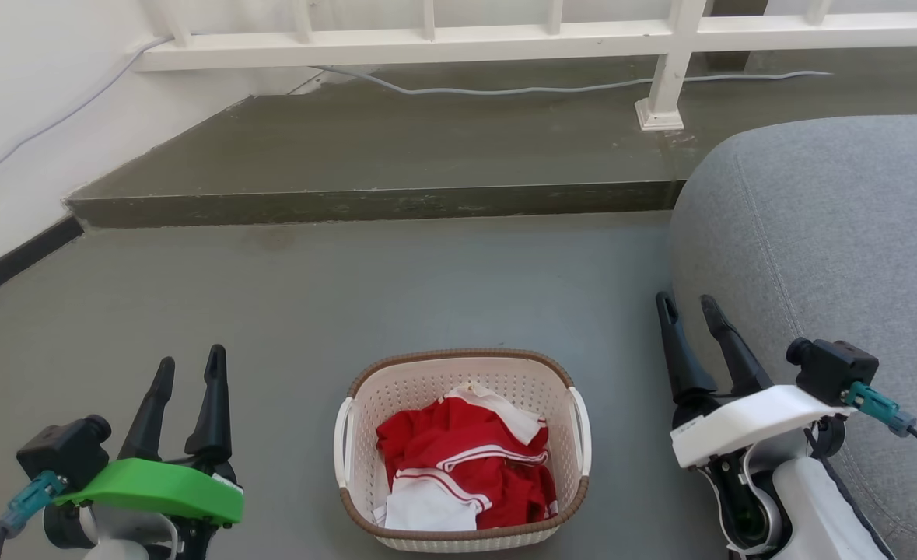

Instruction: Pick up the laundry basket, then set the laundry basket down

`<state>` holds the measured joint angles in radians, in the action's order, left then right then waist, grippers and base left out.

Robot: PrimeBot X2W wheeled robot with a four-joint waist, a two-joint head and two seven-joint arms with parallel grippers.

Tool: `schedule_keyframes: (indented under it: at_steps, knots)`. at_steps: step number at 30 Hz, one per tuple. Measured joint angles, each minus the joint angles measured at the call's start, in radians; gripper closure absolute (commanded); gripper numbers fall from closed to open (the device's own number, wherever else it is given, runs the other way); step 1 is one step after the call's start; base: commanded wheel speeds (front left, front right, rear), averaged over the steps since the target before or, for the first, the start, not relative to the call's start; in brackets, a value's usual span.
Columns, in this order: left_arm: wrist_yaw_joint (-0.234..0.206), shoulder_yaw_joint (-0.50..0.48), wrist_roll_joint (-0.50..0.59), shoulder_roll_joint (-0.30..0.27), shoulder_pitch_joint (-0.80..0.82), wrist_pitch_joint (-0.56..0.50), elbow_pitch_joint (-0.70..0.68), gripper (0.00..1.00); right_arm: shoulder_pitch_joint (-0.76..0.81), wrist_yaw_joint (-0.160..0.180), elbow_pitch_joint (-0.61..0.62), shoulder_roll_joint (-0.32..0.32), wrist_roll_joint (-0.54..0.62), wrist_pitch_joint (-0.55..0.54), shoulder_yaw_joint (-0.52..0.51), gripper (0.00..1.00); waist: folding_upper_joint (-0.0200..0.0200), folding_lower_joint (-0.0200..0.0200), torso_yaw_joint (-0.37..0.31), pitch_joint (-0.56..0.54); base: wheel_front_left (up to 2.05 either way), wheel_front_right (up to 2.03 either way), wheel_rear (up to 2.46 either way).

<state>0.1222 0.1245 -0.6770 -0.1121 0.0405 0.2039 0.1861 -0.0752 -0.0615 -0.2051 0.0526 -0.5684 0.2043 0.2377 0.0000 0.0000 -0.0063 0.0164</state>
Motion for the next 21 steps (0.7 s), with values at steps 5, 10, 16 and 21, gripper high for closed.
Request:
schedule_keyframes:
  at_steps: [5,10,16,21]
  knots:
    - [0.001,0.003,0.058,0.001,0.000,0.017,-0.003,0.00,0.000,0.002,0.006,-0.001,0.065,0.016,0.015,0.00,0.0000,0.0000,-0.003,0.002,0.00,0.00,0.00]
    - [0.001,0.006,0.113,0.001,0.000,0.031,-0.007,0.00,-0.004,0.003,0.012,-0.003,0.129,0.034,0.028,0.00,0.0000,0.0000,-0.006,0.005,0.00,0.00,0.00]
    - [0.002,0.011,0.161,0.002,0.000,0.048,-0.010,0.00,-0.009,0.011,0.024,-0.003,0.169,0.046,0.040,0.00,0.0000,0.0000,-0.008,0.009,0.00,0.00,0.00]
    - [0.002,0.020,0.161,0.002,0.001,0.048,-0.015,0.00,-0.009,0.012,0.026,-0.003,0.168,0.046,0.049,0.00,0.0000,0.0000,-0.007,0.011,0.00,0.00,0.00]
